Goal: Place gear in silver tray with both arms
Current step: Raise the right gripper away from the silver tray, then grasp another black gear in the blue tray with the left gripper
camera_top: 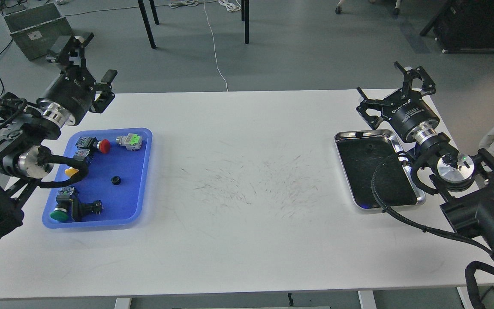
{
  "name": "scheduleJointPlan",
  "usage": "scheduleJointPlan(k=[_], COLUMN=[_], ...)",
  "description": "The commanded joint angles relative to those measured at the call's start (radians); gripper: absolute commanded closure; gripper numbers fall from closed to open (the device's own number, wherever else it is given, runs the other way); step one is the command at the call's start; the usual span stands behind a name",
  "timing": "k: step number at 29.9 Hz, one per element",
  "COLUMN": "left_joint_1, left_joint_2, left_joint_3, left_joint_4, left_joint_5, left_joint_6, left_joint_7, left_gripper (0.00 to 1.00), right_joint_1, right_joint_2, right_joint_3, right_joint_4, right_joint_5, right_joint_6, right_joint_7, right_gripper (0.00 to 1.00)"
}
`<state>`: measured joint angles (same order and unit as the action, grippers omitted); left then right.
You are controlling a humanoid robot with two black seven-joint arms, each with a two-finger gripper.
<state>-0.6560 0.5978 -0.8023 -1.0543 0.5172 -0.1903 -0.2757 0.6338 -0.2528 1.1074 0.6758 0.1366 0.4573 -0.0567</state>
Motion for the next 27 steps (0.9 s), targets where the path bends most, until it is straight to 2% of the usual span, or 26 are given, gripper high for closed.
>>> scheduleJointPlan(k=[1,3,5,9,14,18,22,27], left_joint_1=[-0.002,-0.004,-0.001,0.01,0.004,0.006,0.01,0.006], left_joint_2=[0.098,0.135,0.152,0.168,0.178,0.181,0.181,0.178], left_joint_3=[0.009,0.032,0.049,0.089,0.196,0.255,0.322,0.394], left_joint_4=[-0.147,-0.176,-0.184,-0.184,-0.173,-0.144,-0.132,-0.052], left_joint_5=[0.168,0.274,0.369,0.659,0.959,1.161,1.274,1.345], left_joint_6=[-0.052,-0.119,-0.178,-0.207,-0.196,-0.16,-0.135,-0.055], left_joint_7=[0.078,0.098,0.098,0.09,0.089,0.064,0.059,0.047], left_gripper=[0.02,0.02,0.02,0.02,0.02,0.02,0.02,0.03], right_joint_1=[0.001,0.0,0.0,-0.005,-0.008,-0.008,-0.008,-0.008], right_joint_2=[0.001,0.003,0.004,0.004,0.003,0.004,0.004,0.004], right_joint_3=[0.006,0.006,0.003,-0.001,0.0,-0.008,-0.012,0.0], right_joint_4=[0.001,-0.001,-0.004,-0.004,-0.004,-0.004,-0.004,-0.002], right_joint_5=[0.0,0.0,0.0,0.0,-0.002,-0.002,-0.002,-0.002], right_joint_6=[0.001,0.001,0.0,0.001,0.003,0.0,-0.002,-0.002], right_joint_7=[0.003,0.014,0.023,0.032,0.032,0.032,0.032,0.034], right_gripper=[0.04,0.04,0.04,0.04,0.04,0.04,0.04,0.04])
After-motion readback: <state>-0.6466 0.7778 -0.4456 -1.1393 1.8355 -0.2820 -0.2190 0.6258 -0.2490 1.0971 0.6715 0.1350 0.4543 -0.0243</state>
